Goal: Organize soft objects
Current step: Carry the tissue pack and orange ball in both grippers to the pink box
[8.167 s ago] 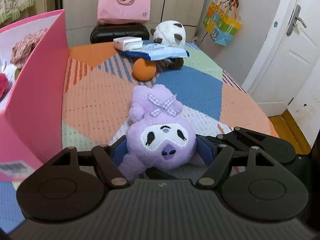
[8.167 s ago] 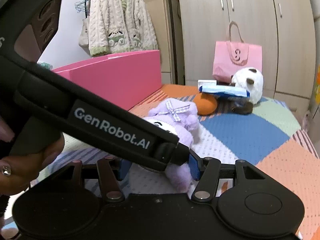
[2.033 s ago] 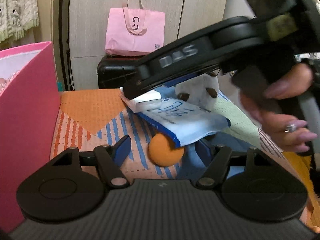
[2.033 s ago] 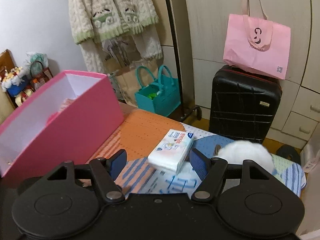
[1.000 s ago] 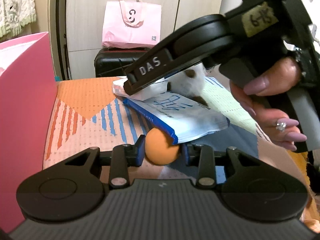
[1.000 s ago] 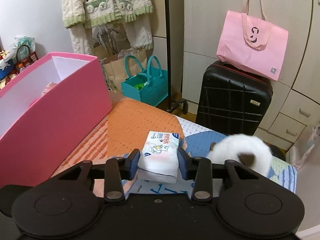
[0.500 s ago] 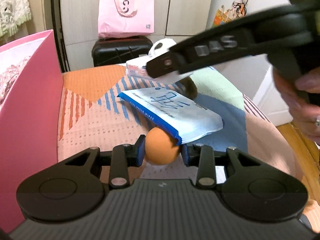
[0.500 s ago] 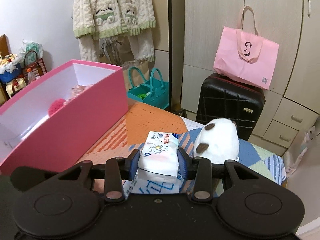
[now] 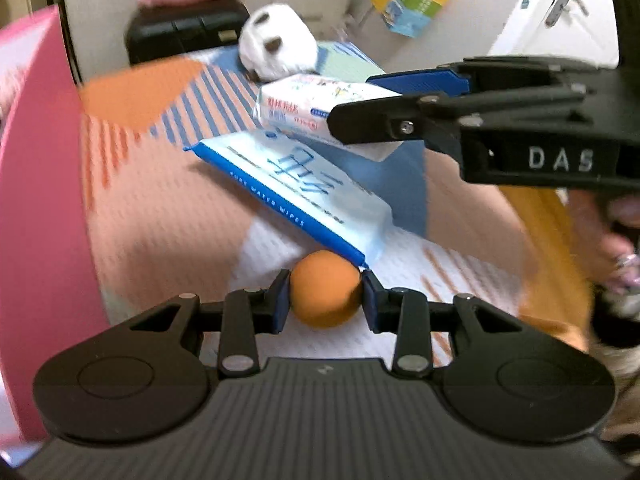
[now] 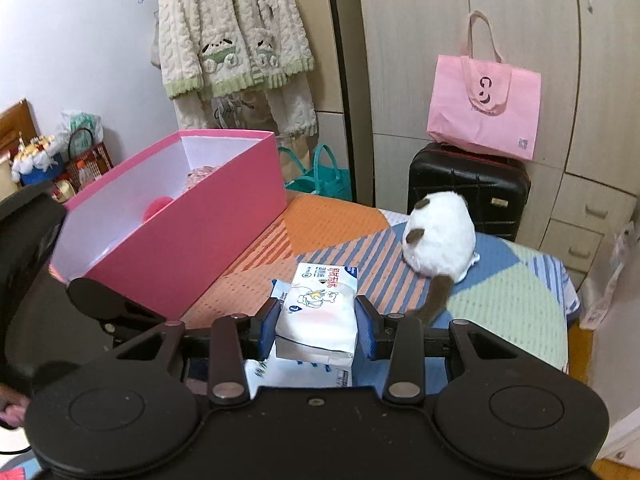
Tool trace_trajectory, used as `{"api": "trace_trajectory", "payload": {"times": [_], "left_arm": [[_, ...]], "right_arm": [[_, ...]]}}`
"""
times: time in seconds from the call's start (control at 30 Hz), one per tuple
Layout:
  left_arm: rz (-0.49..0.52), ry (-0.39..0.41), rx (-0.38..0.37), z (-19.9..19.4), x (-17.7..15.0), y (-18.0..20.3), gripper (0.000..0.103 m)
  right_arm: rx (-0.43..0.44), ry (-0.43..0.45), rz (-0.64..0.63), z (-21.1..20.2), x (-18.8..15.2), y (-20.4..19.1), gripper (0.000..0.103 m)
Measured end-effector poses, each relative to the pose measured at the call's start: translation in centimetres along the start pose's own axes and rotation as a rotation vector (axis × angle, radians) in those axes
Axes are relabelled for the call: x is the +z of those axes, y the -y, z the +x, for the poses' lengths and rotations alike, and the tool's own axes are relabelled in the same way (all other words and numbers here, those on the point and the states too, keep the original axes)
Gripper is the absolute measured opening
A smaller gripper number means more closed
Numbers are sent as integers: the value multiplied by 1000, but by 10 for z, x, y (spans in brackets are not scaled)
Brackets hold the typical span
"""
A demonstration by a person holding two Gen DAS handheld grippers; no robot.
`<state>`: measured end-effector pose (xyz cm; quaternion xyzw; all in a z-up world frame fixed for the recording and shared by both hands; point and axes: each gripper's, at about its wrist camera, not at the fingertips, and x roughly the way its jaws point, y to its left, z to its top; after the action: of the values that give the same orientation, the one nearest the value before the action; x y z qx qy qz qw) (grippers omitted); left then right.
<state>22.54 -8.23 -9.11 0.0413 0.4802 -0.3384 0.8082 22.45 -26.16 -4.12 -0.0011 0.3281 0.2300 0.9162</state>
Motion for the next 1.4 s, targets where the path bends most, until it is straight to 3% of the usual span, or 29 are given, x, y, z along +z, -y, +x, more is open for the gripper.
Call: {"api": "trace_trajectory", "payload": {"times": [0.47, 1.03, 1.4], "left_arm": [[2, 64, 59, -30, -41, 12, 35], [-15, 112, 36, -66, -77, 18, 35], [15, 172, 82, -123, -106, 20, 35]], "right_arm": [[5, 9, 0, -24, -33, -15, 45], [28, -5, -65, -63, -58, -54, 45], [146, -32, -77, -81, -59, -86, 45]]}}
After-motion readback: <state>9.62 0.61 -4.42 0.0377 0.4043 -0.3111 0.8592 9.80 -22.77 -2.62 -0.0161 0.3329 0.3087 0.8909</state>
